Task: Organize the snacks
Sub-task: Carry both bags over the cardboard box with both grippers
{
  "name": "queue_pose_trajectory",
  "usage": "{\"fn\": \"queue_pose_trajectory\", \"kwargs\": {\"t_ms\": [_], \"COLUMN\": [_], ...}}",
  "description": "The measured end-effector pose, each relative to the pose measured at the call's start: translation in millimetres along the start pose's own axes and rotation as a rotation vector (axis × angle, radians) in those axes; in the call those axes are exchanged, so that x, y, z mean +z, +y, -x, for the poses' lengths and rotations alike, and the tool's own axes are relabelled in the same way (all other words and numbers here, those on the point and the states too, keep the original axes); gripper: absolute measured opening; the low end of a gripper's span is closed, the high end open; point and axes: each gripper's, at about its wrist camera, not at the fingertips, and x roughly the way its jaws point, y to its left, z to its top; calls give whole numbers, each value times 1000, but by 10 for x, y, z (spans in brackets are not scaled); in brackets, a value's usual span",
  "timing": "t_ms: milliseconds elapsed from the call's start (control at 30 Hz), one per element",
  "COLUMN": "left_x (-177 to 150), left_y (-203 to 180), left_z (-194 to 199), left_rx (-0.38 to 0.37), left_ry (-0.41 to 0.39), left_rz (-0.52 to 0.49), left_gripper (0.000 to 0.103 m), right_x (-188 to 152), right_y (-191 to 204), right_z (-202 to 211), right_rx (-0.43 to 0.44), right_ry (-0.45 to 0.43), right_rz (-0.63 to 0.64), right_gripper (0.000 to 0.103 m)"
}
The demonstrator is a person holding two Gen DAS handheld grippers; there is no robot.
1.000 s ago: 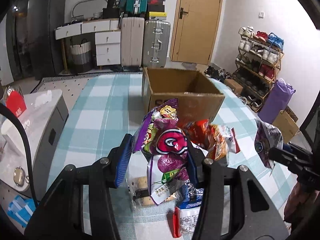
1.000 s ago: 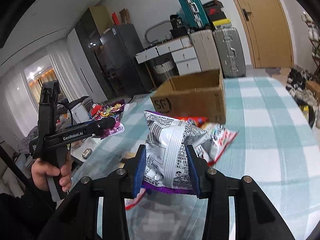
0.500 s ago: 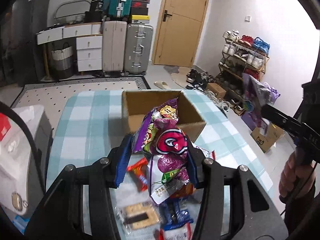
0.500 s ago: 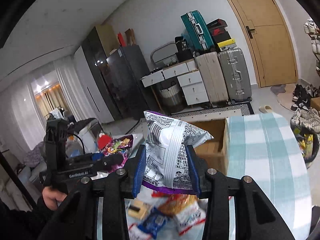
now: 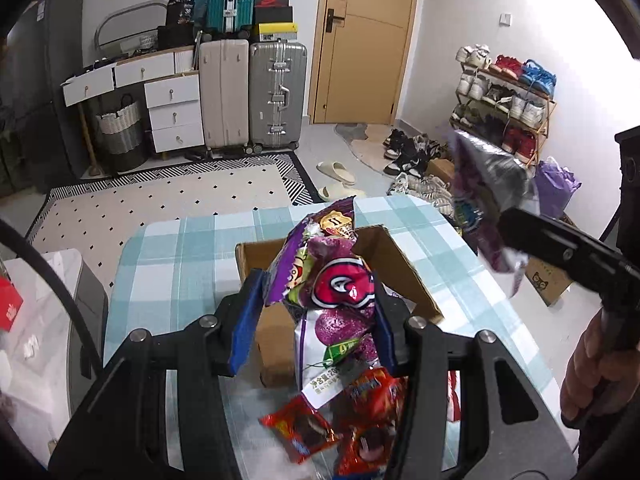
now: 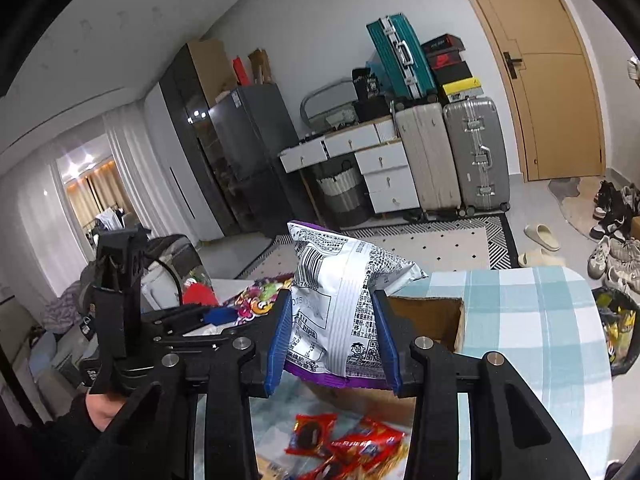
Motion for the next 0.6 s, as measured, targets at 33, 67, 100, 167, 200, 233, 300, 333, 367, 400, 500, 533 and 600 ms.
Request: {"fn": "queue_pose_trajectory", "kwargs": {"t_ms": [33,67,100,167,200,233,300,333,367,400,500,533,600], "left_x": [54,97,117,142,157,143,117,86,61,57,-21,-37,-86], "left_y": [0,3,13,49,63,80,91,102,113,108,163,172,189], "left_z": [-91,-181,-267,-474,-569,-657,-827,-925,-1007,-1094,-1331,-1407,-1544], "left_rx": [3,6,9,29,28,24,24,26,29,30,37,35,45], "left_ry": [9,19,31,54,66,80,108,121,131,146,173,184,204], "left_rz": [2,3,3,13,20,27,29,26,24,22,27,25,18], "left_gripper": [46,46,46,46,47,46,46,46,47,47,47,47,47], "right_x": [41,55,81,99,98,96,81,62,40,16,-76,-107,-169], "right_y": [-28,-52,-78,-135,-168,-200,-261,-294,-330,-358,-479,-528,-620], "right_z": [-95,-174,-260,-442,-526,-619,-804,-881,-971,-1043,-1219,-1266,-1344], "right_rx": [-5,-9,-17,-30,-32,-38,-45,-48,-52,-56,-66,-68,-72], "right_ry": [14,23,34,56,67,81,108,120,137,153,189,199,214], "right_rz": [-2,-2,2,9,9,10,16,18,20,21,11,2,-14], "right_gripper": [39,39,39,39,39,39,39,39,39,39,39,39,40]}}
